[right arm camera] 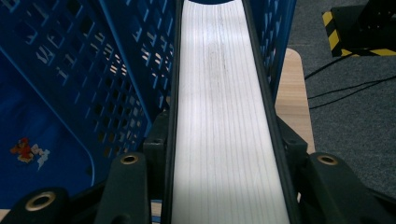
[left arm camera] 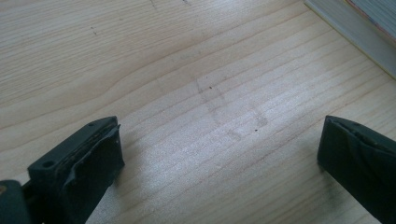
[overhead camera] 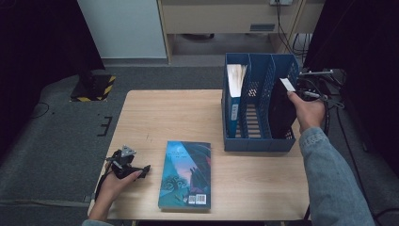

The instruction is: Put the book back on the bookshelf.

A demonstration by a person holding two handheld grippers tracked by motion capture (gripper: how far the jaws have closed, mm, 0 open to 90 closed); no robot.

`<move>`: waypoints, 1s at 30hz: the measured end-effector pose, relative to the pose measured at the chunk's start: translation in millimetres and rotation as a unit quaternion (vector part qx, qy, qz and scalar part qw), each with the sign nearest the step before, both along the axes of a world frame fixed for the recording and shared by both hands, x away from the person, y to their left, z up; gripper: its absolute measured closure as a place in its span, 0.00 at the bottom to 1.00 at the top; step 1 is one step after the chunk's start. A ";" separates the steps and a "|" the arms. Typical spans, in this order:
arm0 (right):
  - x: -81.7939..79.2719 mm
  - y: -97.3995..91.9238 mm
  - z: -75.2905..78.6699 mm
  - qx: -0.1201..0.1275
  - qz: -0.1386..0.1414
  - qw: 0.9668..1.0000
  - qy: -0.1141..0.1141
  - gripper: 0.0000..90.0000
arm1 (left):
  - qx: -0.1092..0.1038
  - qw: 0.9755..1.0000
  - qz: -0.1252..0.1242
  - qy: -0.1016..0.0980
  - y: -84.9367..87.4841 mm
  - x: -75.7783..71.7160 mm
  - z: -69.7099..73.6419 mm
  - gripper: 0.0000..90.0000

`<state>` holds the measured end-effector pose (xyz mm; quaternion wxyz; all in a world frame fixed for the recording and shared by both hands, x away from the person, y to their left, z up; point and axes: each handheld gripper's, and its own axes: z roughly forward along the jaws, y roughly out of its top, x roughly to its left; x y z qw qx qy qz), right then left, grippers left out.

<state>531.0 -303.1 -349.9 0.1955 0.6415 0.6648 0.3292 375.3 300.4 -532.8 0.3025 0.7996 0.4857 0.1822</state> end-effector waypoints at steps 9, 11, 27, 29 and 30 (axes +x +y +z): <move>-3.6 2.2 -7.1 -0.003 0.004 1.000 -0.002 0.58 | 0.004 1.000 -0.003 0.002 0.4 0.0 0.3 0.00; -4.8 2.8 -7.5 -0.005 0.005 1.000 0.000 0.58 | 0.004 1.000 -0.003 0.002 0.4 0.1 0.4 0.00; -15.2 12.7 -13.2 -0.002 0.014 1.000 -0.007 0.53 | 0.003 1.000 -0.003 0.003 -0.8 -0.8 0.5 0.00; -15.3 15.0 -13.6 -0.003 0.018 1.000 -0.007 0.52 | 0.005 1.000 -0.005 0.003 -0.5 -0.7 0.6 0.00; -15.8 17.2 -13.3 -0.006 0.019 1.000 -0.005 0.52 | 0.003 1.000 -0.003 0.003 -0.8 -0.7 0.5 0.00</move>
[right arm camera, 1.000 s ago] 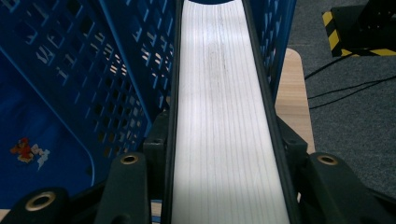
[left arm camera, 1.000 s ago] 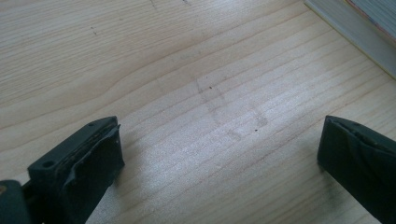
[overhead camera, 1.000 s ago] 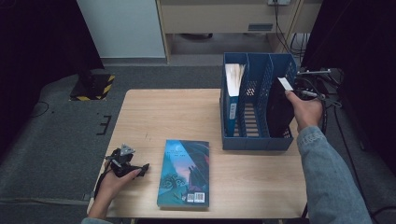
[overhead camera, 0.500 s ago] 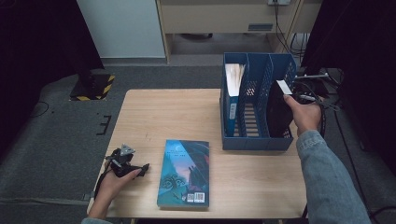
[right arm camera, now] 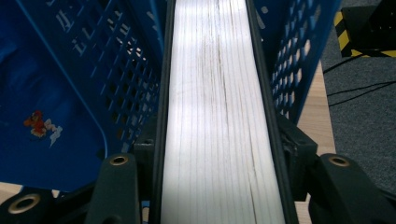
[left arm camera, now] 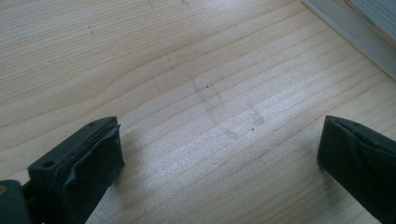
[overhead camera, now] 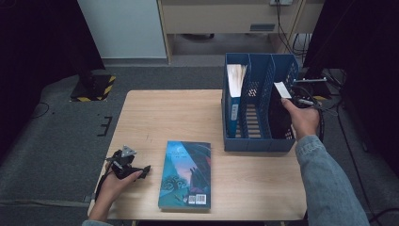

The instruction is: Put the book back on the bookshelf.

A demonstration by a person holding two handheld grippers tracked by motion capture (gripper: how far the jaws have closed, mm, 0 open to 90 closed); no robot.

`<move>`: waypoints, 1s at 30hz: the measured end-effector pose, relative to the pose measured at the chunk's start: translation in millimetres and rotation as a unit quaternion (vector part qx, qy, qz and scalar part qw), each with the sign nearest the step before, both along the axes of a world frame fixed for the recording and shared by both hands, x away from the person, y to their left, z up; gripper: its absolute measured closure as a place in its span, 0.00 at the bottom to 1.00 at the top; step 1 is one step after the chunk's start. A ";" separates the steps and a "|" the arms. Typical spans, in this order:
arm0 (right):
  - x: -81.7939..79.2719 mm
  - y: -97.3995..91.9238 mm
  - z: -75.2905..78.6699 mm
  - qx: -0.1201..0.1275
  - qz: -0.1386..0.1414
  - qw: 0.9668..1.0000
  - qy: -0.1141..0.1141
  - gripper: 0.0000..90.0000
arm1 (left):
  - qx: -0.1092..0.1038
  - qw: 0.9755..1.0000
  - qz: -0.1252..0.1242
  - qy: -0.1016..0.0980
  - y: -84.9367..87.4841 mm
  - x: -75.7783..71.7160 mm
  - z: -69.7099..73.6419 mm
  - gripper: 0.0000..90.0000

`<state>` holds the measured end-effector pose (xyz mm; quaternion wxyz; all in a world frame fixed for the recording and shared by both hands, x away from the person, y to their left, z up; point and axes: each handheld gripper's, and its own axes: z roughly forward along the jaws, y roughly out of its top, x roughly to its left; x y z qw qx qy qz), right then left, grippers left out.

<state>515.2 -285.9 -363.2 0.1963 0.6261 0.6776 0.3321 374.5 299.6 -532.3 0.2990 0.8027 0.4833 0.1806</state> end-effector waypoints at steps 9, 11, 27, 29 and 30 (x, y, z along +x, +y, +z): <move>-3.2 -1.3 0.6 0.007 0.002 1.000 0.003 0.49 | 0.002 1.000 -0.001 0.001 0.0 0.1 0.2 0.00; -3.1 -2.3 0.9 0.013 0.003 1.000 0.003 0.48 | 0.002 1.000 -0.002 0.001 -0.1 0.2 0.2 0.00; 1.4 1.9 2.1 0.006 0.020 1.000 0.008 0.35 | -0.003 1.000 0.001 -0.001 -0.9 0.2 -0.3 0.00; 1.2 1.7 1.7 0.002 0.021 1.000 0.010 0.38 | -0.003 1.000 0.001 -0.001 -0.9 0.2 -0.2 0.00; 1.5 1.1 1.2 0.001 0.020 1.000 0.012 0.40 | -0.003 1.000 0.001 -0.001 -1.0 0.2 -0.2 0.00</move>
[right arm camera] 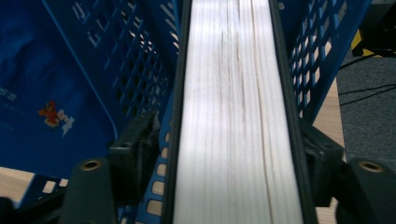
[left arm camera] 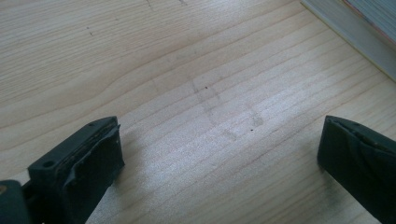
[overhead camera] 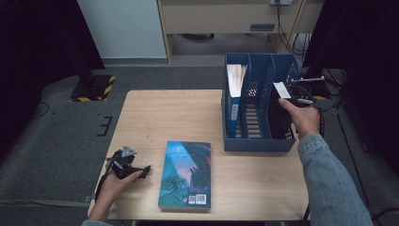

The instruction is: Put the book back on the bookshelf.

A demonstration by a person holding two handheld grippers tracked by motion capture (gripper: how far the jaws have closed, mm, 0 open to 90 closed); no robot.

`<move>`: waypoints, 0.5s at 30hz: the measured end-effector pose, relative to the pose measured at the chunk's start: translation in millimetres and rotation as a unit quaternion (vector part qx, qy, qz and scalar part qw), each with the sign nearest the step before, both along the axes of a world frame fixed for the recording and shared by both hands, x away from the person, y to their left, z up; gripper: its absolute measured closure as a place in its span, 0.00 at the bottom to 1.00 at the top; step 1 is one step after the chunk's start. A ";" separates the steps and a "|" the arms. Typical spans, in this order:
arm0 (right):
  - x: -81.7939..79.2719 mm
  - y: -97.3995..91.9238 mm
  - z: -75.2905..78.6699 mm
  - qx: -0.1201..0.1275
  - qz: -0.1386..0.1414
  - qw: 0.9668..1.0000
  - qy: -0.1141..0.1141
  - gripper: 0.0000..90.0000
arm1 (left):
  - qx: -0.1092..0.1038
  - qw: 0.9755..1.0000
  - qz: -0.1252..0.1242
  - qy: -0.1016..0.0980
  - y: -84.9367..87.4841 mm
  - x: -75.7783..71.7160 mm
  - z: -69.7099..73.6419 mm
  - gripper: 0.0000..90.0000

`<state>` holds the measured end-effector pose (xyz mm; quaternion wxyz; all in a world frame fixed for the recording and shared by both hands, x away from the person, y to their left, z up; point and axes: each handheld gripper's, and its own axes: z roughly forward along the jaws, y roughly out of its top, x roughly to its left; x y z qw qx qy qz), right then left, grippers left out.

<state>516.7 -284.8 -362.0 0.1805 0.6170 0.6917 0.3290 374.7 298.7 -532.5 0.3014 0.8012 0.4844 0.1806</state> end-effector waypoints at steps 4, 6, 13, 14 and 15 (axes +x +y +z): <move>0.3 -3.1 -0.7 0.008 -0.005 1.000 0.003 0.44 | 0.000 1.000 0.000 0.000 0.0 0.0 0.0 0.00; 0.7 -4.0 -1.3 0.008 -0.005 1.000 0.003 0.46 | 0.000 1.000 0.000 0.000 0.0 0.1 0.1 0.00; 0.1 0.0 -0.5 -0.017 -0.025 1.000 -0.004 0.54 | 0.000 1.000 0.000 0.000 0.0 -0.1 -0.1 0.00; -0.2 0.3 0.0 -0.027 -0.025 0.999 -0.008 0.55 | 0.000 1.000 0.000 0.000 0.0 0.0 0.0 0.00; -0.4 0.6 0.3 -0.028 -0.027 0.999 -0.008 0.56 | 0.000 1.000 0.000 0.000 0.0 0.0 0.0 0.00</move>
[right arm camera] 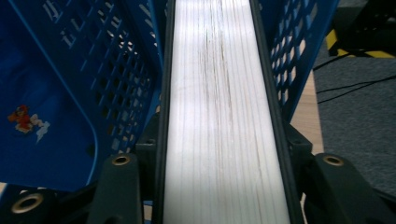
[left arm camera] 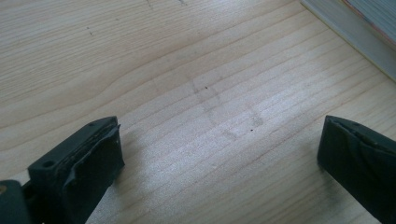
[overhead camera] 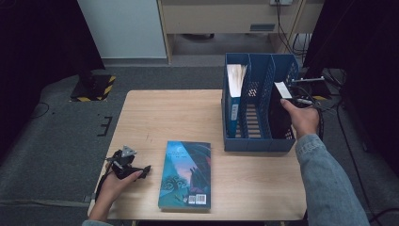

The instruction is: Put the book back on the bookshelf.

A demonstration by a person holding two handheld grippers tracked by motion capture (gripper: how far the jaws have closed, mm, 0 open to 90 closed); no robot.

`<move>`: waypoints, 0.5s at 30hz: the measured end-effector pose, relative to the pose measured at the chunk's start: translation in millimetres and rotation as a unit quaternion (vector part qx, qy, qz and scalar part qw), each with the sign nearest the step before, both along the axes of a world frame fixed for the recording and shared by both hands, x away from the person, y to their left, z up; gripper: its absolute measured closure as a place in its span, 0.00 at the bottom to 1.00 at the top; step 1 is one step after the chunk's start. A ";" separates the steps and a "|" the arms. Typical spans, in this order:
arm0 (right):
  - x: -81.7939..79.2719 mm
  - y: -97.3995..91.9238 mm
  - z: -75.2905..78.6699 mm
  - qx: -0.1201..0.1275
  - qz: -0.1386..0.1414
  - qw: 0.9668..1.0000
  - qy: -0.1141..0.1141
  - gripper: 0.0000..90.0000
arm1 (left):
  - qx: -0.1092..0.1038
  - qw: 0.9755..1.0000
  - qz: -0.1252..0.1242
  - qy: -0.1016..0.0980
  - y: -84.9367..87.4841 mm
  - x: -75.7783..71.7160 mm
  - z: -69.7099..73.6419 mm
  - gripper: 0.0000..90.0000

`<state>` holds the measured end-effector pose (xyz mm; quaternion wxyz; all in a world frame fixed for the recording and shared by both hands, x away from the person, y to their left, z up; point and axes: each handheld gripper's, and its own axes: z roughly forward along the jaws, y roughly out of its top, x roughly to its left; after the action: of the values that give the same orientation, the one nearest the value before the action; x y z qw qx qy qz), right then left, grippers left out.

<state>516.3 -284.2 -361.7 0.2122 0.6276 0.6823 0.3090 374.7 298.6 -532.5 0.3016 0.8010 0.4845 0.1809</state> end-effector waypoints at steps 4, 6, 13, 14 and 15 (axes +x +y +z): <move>1.1 -0.1 1.8 -0.008 -0.003 1.000 0.002 0.58 | 0.001 1.000 -0.002 0.001 0.3 0.0 0.1 0.00; 2.1 -0.4 2.6 -0.009 -0.005 1.000 0.004 0.58 | 0.001 1.000 -0.002 0.001 0.2 0.1 0.2 0.00; 6.9 -2.4 6.2 -0.003 -0.007 1.000 -0.001 0.59 | 0.003 1.000 -0.003 0.000 0.6 -0.1 0.0 0.00; 7.7 -3.2 7.6 -0.001 -0.009 1.000 -0.002 0.59 | 0.003 1.000 -0.003 0.000 0.6 -0.2 0.0 0.00; 8.8 -3.7 9.0 0.001 -0.009 1.000 -0.002 0.59 | 0.000 1.000 0.000 -0.002 0.2 -0.3 -0.3 0.00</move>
<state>525.1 -287.9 -352.7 0.2164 0.6334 0.6757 0.3089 374.5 298.8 -532.8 0.3025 0.8009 0.4837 0.1820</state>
